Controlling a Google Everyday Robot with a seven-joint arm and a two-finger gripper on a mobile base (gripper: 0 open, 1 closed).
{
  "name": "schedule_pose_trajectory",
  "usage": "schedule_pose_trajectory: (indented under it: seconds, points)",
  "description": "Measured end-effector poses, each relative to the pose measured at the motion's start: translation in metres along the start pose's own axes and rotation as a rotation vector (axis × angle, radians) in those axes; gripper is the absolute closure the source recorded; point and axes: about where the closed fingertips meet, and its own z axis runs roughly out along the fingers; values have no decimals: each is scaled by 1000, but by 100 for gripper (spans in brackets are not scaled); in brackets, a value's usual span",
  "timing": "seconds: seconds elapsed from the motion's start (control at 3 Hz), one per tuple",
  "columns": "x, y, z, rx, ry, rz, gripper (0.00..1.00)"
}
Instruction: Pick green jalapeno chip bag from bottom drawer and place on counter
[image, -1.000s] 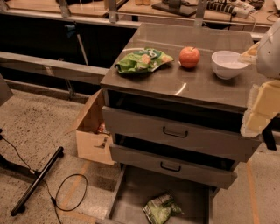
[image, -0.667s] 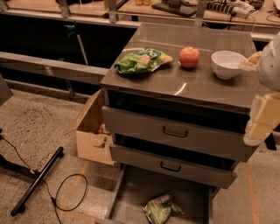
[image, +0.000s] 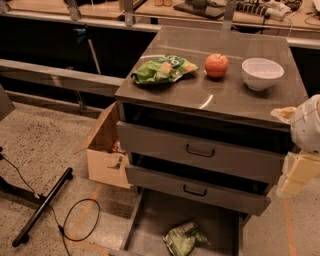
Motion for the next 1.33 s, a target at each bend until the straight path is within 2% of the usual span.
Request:
schedule_pose_trajectory:
  seconds: [0.33,0.67,1.0,1.33]
  points:
    - [2,1,4,3,0,0,0]
    - [3,19,19,-12,-9,12,0]
    - [9,49,55,-58,-18,35,0]
    - [7,78,91,-111,-52,30,0]
